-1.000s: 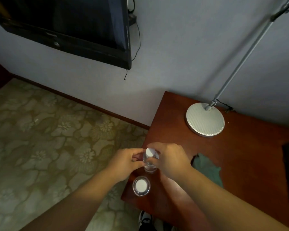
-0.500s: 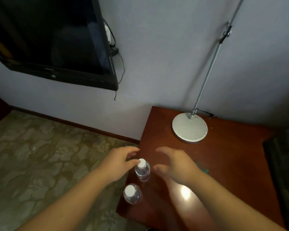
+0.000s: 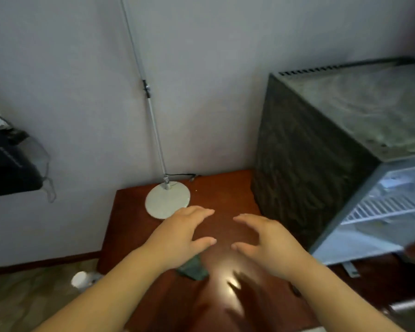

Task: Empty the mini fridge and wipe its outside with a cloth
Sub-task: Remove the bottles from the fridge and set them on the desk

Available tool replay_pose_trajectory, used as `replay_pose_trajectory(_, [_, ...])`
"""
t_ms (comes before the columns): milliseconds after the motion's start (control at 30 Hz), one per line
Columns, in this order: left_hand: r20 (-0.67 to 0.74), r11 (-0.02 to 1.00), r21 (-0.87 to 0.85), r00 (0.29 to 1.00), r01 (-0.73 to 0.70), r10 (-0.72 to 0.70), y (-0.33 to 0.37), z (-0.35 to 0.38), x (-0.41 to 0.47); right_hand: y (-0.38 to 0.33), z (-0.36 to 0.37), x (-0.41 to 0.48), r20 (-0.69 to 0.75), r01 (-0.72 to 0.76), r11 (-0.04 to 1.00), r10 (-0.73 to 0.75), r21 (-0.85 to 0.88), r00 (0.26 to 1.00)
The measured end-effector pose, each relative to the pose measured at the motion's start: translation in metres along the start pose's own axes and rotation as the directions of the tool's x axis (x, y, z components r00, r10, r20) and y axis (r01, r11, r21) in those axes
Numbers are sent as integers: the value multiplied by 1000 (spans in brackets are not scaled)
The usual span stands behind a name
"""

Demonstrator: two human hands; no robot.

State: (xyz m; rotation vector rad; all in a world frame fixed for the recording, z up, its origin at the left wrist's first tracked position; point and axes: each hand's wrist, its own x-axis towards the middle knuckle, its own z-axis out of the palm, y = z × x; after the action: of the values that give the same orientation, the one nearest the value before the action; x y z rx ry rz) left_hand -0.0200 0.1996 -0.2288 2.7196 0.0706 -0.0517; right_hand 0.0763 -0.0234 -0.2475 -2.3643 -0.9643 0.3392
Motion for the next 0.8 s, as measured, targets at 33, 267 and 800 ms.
replay_pose_trajectory(33, [12, 999, 7, 999, -38, 38, 21, 9, 9, 17, -9, -16, 7, -19, 1000, 19, 12, 1000])
replay_pose_trajectory(267, [123, 987, -28, 980, -156, 158, 146, 82, 38, 136, -56, -116, 81, -197, 971, 187, 136, 979])
replay_pose_trajectory(800, [4, 990, -102, 996, -94, 95, 293, 136, 123, 258, -180, -139, -83, -255, 967, 255, 11, 963])
